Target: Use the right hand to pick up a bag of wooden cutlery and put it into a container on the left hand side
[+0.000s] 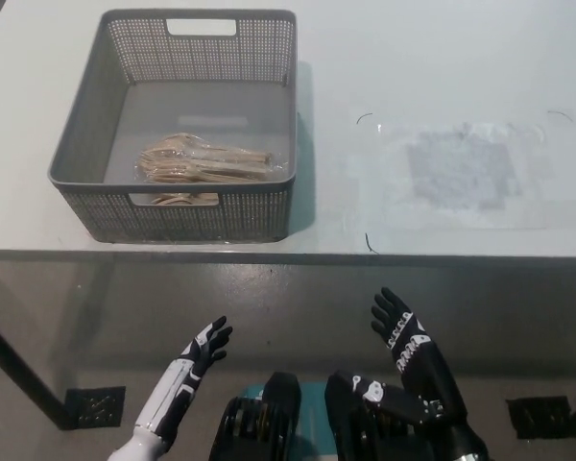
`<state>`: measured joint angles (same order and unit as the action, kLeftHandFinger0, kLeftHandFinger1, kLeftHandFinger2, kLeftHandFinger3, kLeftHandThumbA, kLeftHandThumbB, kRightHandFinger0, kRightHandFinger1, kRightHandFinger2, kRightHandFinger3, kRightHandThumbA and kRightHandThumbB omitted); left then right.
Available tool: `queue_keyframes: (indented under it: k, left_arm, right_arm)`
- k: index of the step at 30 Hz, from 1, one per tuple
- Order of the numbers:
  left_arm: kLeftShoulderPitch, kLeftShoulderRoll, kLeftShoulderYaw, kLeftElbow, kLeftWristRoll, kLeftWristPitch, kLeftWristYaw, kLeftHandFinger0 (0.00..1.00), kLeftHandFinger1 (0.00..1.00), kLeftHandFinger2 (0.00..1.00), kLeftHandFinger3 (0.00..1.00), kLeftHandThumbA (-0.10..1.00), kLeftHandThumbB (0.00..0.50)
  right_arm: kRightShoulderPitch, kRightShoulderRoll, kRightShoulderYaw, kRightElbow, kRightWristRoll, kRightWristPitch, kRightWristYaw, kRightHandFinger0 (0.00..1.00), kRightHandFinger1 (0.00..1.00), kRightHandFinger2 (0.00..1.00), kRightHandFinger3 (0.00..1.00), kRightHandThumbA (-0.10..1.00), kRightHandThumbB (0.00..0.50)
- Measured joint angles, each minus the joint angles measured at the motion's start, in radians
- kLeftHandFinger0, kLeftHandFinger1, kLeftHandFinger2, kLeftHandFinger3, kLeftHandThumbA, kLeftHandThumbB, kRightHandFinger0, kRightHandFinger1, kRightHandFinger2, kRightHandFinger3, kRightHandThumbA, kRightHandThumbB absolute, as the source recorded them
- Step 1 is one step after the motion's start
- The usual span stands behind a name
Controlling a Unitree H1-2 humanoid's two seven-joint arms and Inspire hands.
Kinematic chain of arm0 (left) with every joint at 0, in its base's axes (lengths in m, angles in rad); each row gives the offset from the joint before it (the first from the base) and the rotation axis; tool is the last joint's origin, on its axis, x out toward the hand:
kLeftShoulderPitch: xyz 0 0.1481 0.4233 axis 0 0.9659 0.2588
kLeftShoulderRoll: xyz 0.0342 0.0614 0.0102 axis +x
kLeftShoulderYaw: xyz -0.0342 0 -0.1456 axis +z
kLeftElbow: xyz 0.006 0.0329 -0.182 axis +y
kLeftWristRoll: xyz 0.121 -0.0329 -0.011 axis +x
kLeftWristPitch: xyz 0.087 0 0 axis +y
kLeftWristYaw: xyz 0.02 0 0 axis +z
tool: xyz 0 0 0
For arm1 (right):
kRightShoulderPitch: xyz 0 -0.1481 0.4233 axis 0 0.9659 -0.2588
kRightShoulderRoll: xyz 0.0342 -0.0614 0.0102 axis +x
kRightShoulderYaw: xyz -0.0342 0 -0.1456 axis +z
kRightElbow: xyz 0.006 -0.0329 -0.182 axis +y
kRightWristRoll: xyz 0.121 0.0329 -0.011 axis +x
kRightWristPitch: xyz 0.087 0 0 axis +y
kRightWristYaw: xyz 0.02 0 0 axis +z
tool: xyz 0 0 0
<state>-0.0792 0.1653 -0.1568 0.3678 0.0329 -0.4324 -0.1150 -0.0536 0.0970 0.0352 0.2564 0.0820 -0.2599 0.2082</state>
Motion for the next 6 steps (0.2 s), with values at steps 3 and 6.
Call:
queue_keyframes:
  k: [3, 6]
  left_arm:
    - [-0.001, 0.000, 0.000, 0.000, 0.003, 0.000, 0.000, 1.00, 1.00, 1.00, 1.00, 1.00, 0.385]
    - [-0.001, 0.000, 0.000, 0.000, 0.005, 0.000, -0.001, 1.00, 1.00, 1.00, 1.00, 1.00, 0.390]
  right_arm:
    - [-0.001, -0.001, 0.003, 0.004, -0.002, 0.000, -0.004, 1.00, 1.00, 1.00, 1.00, 1.00, 0.000]
    - [-0.003, -0.002, 0.003, 0.009, -0.002, -0.001, -0.006, 1.00, 1.00, 1.00, 1.00, 1.00, 0.001]
